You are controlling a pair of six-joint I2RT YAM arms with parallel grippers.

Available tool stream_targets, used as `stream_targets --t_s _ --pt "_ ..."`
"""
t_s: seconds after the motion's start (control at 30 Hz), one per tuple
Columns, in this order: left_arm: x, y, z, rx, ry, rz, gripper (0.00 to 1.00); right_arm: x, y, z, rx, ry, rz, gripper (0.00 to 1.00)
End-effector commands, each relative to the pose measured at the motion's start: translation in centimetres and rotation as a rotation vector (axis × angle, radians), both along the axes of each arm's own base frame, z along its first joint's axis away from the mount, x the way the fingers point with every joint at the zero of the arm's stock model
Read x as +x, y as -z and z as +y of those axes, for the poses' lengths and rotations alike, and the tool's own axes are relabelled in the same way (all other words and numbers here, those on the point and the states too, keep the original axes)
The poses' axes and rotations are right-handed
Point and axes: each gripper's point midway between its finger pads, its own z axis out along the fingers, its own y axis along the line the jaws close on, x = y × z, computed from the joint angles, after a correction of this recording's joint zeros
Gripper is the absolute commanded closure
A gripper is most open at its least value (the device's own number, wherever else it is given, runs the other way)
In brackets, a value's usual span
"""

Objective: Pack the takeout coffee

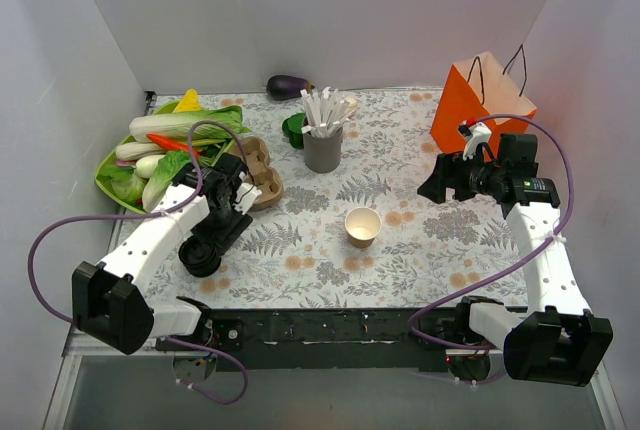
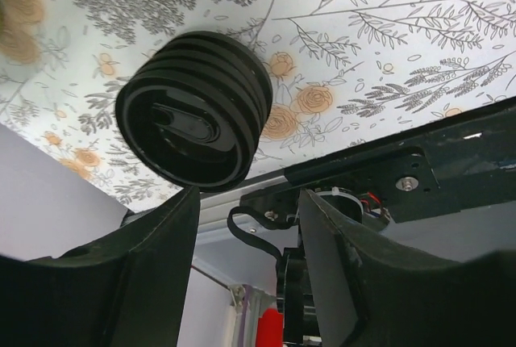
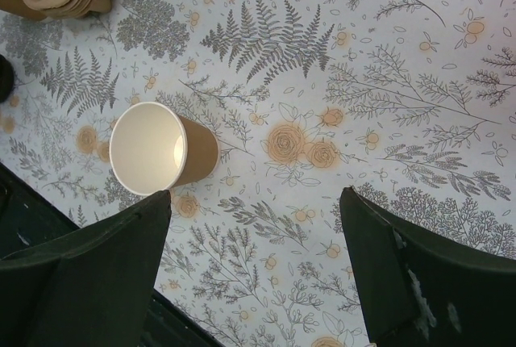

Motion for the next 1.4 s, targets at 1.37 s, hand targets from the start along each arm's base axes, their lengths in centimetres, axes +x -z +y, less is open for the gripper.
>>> stream_targets --t_s 1.37 --pt "-0.5 3.8 0.9 0.093 -0.015 0.187 0.67 -0.6 0.6 0.0 0.006 0.003 -0.008 0.07"
